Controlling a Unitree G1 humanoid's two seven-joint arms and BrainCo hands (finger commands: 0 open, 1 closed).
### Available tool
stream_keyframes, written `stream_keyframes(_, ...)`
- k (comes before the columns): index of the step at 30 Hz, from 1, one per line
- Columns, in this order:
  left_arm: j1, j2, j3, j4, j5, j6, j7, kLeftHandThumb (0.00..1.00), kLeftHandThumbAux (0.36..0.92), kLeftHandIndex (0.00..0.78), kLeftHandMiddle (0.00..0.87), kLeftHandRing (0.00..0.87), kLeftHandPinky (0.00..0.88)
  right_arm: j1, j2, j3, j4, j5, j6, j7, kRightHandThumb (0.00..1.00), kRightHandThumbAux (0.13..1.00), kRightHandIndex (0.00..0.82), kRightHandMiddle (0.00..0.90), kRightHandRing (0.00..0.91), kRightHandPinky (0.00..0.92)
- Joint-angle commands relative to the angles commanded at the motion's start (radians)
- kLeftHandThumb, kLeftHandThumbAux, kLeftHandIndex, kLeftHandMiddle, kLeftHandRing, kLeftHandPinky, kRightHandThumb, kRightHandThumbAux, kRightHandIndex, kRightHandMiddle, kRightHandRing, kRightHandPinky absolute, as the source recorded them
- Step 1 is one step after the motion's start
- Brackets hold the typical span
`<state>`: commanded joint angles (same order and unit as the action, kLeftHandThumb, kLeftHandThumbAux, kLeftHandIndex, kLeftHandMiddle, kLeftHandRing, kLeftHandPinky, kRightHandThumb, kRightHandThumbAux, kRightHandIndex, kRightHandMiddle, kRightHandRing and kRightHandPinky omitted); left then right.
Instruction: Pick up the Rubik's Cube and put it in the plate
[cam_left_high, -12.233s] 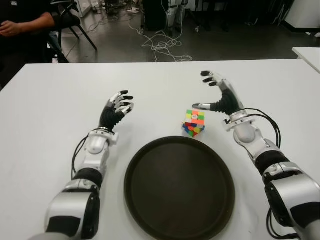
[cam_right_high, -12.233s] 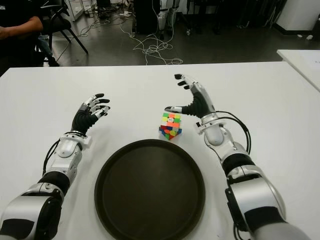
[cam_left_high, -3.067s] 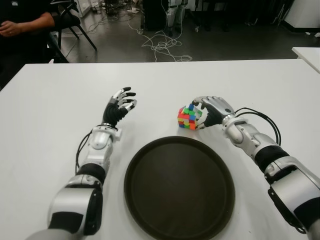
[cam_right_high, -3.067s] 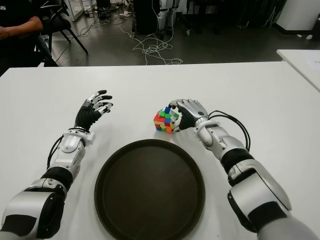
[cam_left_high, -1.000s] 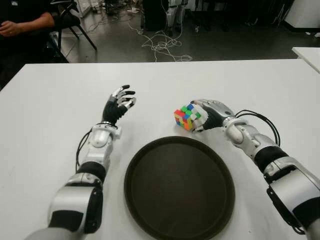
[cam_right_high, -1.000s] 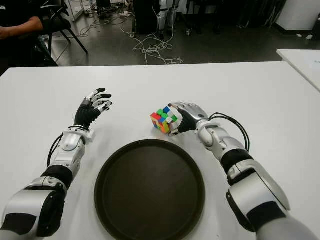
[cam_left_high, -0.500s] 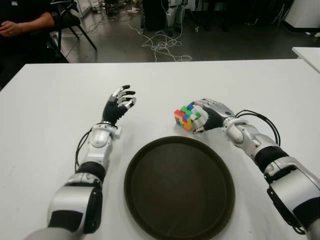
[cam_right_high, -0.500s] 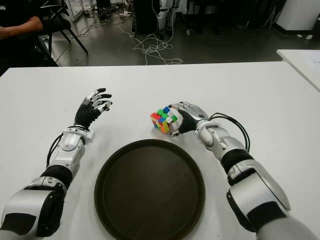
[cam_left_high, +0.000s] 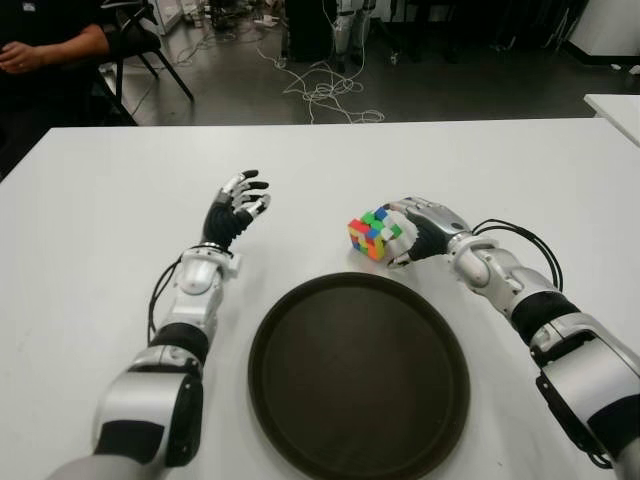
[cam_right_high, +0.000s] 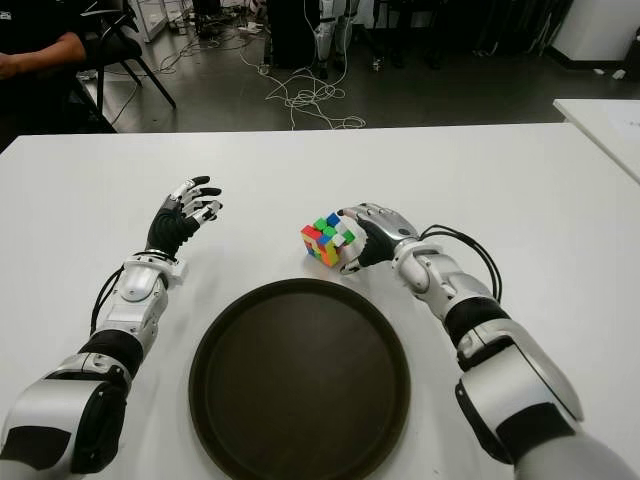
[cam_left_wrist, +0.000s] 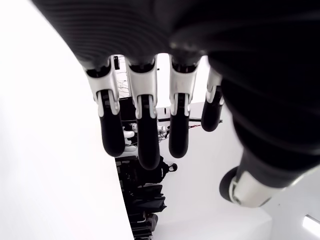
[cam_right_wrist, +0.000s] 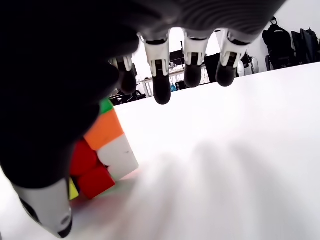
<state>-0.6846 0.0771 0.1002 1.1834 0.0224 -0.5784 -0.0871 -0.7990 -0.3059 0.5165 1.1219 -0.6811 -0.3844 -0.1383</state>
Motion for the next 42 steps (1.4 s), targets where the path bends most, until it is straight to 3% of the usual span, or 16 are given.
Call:
stream_keyframes(22, -0.006, 0.000, 0.003, 0.004, -0.007, 0.005, -0.006, 0.315, 0.686, 0.186, 0.285, 0.318, 0.303, -0.004, 0.016, 0.000, -0.025, -0.004, -0.031, -0.044, 0.000, 0.748, 0.009, 0.037, 0.034, 0.033)
stream_keyframes(30, -0.007, 0.002, 0.000, 0.004, 0.001, 0.004, 0.008, 0.319, 0.686, 0.185, 0.286, 0.318, 0.303, -0.050, 0.028, 0.009, -0.041, -0.011, -0.040, -0.026, 0.000, 0.746, 0.020, 0.045, 0.044, 0.040)
stream_keyframes(42, -0.007, 0.006, -0.015, 0.004, 0.021, 0.013, 0.039, 0.280, 0.684, 0.192, 0.283, 0.302, 0.243, -0.059, 0.031, 0.024, -0.054, -0.015, -0.054, -0.024, 0.000, 0.746, 0.037, 0.057, 0.065, 0.069)
